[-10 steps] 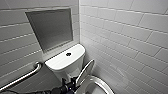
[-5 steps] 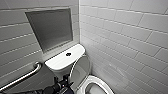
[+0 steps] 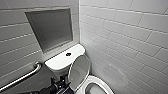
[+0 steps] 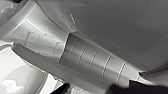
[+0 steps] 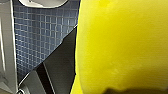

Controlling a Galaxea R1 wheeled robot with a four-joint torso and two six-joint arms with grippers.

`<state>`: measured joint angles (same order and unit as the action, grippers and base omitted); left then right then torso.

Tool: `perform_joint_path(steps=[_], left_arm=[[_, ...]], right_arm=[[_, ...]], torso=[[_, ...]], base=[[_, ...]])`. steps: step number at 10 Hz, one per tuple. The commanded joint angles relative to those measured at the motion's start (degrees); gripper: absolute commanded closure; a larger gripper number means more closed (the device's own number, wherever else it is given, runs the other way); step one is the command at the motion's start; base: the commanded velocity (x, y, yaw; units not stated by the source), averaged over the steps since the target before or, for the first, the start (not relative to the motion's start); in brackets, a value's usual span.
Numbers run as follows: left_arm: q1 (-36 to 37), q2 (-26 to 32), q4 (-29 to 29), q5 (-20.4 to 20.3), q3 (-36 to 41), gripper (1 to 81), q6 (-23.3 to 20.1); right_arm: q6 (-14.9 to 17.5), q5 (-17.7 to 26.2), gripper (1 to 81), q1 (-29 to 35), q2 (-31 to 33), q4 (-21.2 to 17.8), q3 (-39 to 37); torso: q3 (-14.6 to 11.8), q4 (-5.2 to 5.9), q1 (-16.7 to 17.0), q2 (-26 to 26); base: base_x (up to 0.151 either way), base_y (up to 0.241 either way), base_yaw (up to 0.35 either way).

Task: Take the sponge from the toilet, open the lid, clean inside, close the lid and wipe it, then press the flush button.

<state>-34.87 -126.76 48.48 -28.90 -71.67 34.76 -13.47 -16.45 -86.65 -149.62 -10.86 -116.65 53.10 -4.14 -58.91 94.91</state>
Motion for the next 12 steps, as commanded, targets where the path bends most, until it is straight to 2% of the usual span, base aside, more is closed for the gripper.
perform_joint_path(steps=[1,5,6,7,8,10,11,12], left_arm=[[3.97,5.19,-6.81,0.95,4.33,1.0,-3.20],[-0.42,8.00,-12.53,0.87,10.23,1.0,-3.20],[-1.65,9.23,-15.41,1.48,11.37,1.0,-3.29],[-3.58,10.20,-21.90,3.91,12.95,1.0,-3.55],[-5.52,11.87,-29.20,11.47,14.01,1.0,-3.47],[-8.86,13.89,-37.65,21.77,13.83,1.0,-3.82],[-10.44,14.51,-42.57,24.06,14.01,1.0,-4.17],[-13.07,14.77,-51.27,28.63,13.83,1.0,-4.26]], right_arm=[[0.20,3.70,81.1,0.99,1.22,0.58,0.91],[0.20,3.79,81.1,1.08,0.96,0.58,0.91],[0.20,3.96,81.1,0.99,1.05,0.58,0.91],[0.11,4.75,81.1,1.08,1.22,0.49,0.82],[0.20,5.10,81.1,1.00,1.31,0.58,0.73],[0.29,5.11,81.1,0.64,1.84,0.75,1.96],[0.29,5.11,81.1,0.64,2.54,0.67,2.75],[0.37,5.02,81.1,0.21,3.50,0.75,4.16]], torso=[[0.00,0.00,0.00,0.00],[0.00,0.00,0.00,0.00],[0.00,0.00,0.00,0.00],[0.00,0.00,0.00,0.00],[0.00,0.00,0.00,0.00],[0.00,0.00,0.00,0.00],[0.00,0.00,0.00,0.00],[0.00,0.00,0.00,0.00]], base=[[0.000,0.000,0.000],[0.000,0.000,0.000],[0.000,0.000,0.000],[0.000,0.000,0.000],[0.000,0.000,0.000],[0.000,0.000,0.000],[0.000,0.000,0.000],[0.000,0.000,0.000]])
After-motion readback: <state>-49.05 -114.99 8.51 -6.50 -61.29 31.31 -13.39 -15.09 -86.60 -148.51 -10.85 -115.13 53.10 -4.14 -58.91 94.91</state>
